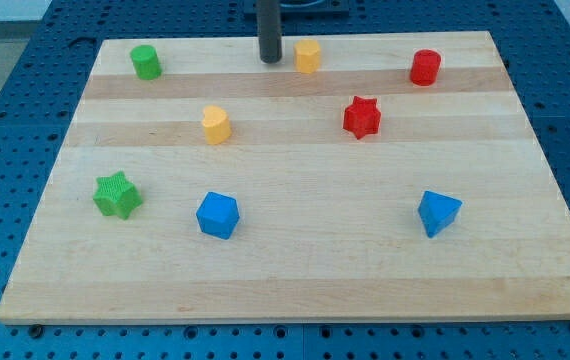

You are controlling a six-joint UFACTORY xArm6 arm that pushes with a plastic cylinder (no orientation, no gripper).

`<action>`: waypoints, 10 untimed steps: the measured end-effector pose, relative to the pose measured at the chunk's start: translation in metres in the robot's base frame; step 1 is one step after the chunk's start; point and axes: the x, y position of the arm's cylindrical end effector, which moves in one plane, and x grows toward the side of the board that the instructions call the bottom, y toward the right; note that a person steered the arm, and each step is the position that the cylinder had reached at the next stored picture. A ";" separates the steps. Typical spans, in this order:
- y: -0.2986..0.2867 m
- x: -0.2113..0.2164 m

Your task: Move the yellow hexagon down a bit

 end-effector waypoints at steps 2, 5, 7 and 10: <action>0.025 -0.027; 0.060 -0.005; 0.060 -0.008; 0.086 0.002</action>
